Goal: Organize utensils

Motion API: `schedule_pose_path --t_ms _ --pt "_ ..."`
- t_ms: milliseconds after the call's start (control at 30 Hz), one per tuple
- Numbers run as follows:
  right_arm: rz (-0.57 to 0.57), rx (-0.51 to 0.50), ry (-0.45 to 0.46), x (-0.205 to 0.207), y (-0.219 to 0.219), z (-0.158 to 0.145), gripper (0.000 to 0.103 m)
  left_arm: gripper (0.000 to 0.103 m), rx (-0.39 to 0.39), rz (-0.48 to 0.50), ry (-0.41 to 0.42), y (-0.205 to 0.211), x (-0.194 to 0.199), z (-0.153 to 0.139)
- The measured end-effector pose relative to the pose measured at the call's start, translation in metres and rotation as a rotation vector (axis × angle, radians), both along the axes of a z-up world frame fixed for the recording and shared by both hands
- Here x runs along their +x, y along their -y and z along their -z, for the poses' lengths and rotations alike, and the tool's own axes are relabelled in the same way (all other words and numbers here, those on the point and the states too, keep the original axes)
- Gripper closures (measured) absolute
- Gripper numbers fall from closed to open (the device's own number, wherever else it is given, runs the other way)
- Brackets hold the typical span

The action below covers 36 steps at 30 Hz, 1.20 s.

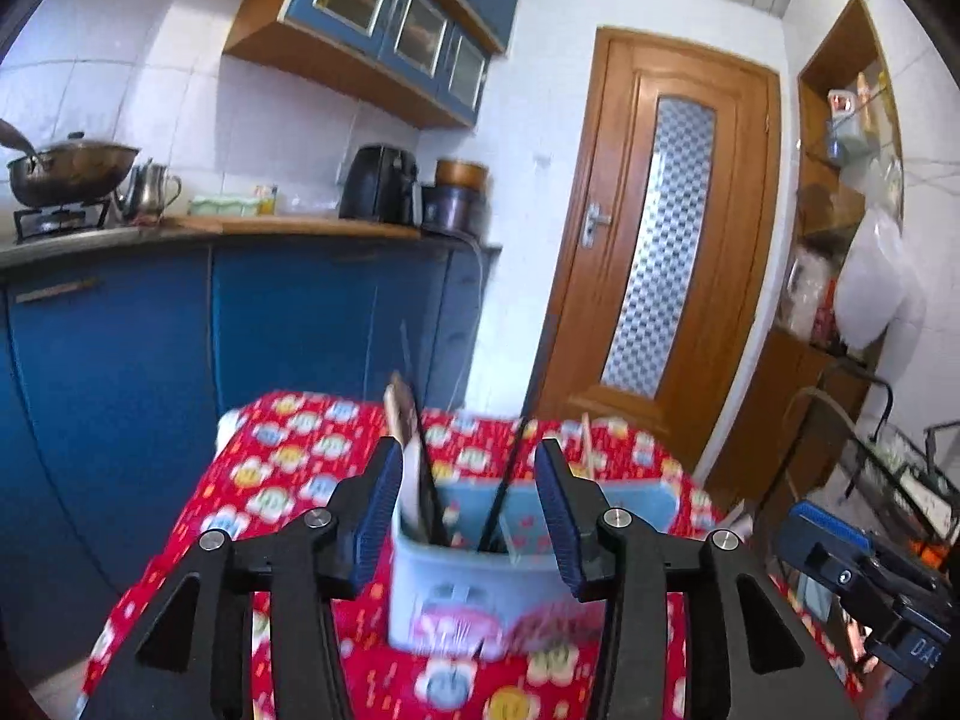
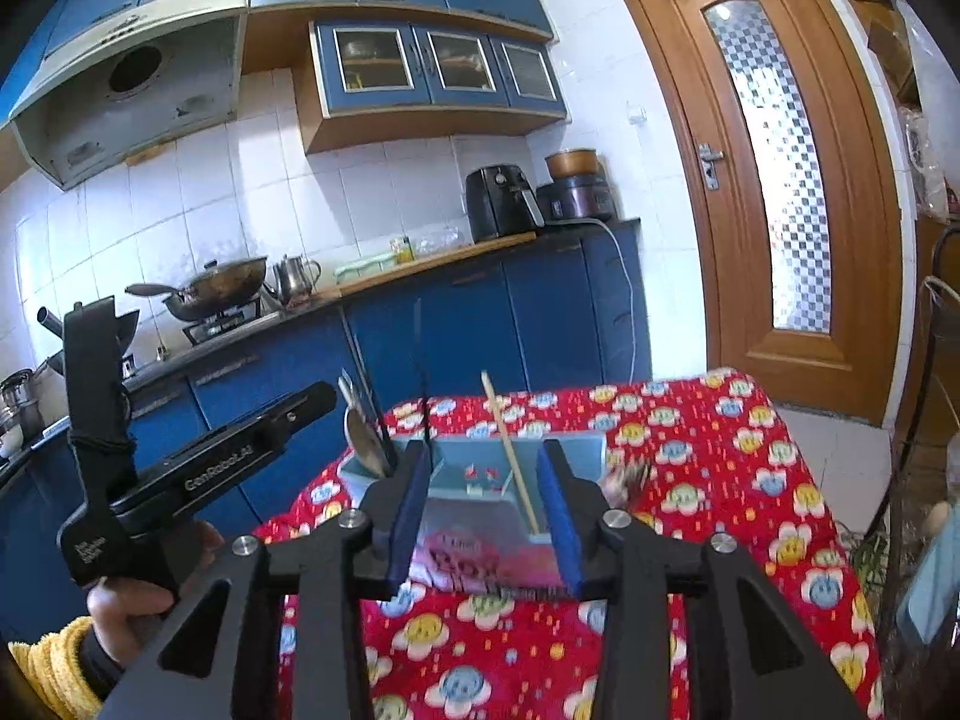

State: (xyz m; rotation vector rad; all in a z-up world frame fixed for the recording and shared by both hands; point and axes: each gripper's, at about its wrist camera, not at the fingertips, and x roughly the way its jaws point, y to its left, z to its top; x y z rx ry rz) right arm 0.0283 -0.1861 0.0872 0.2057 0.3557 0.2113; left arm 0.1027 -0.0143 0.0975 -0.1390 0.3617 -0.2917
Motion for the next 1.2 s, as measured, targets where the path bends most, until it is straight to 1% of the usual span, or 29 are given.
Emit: schedule_pose_path --t_ms 67,133,333,433,533,667,733,967,1200 --pt "0.007 -0.004 -0.025 -0.006 -0.001 0.007 0.052 0.051 0.014 -0.008 -0.030 -0.003 -0.008 0.005" --pt "0.018 -0.009 -0.051 -0.012 -0.002 0.014 0.039 0.047 0.032 -0.011 -0.056 -0.005 -0.016 0.011" --pt "0.052 -0.016 -0.123 -0.021 -0.002 0.035 0.027 0.032 0.108 -0.011 -0.117 0.001 -0.035 0.027" --pt "0.072 -0.023 -0.151 -0.025 -0.003 0.044 0.024 0.031 0.124 -0.017 -0.153 0.004 -0.041 0.036" --pt "0.087 -0.033 -0.170 -0.027 -0.005 0.052 0.020 0.031 0.123 -0.037 -0.191 0.004 -0.045 0.048" --pt "0.099 -0.049 -0.189 -0.028 -0.008 0.063 0.019 0.031 0.135 -0.071 -0.203 0.004 -0.047 0.060" --pt "0.103 -0.047 -0.200 -0.027 -0.009 0.068 0.019 0.031 0.154 -0.085 -0.215 0.005 -0.045 0.066" --pt "0.116 -0.042 -0.208 -0.028 -0.008 0.073 0.019 0.031 0.174 -0.097 -0.225 0.007 -0.045 0.072" --pt "0.116 -0.036 -0.216 -0.027 -0.009 0.075 0.019 0.031 0.166 -0.105 -0.235 0.006 -0.045 0.075"
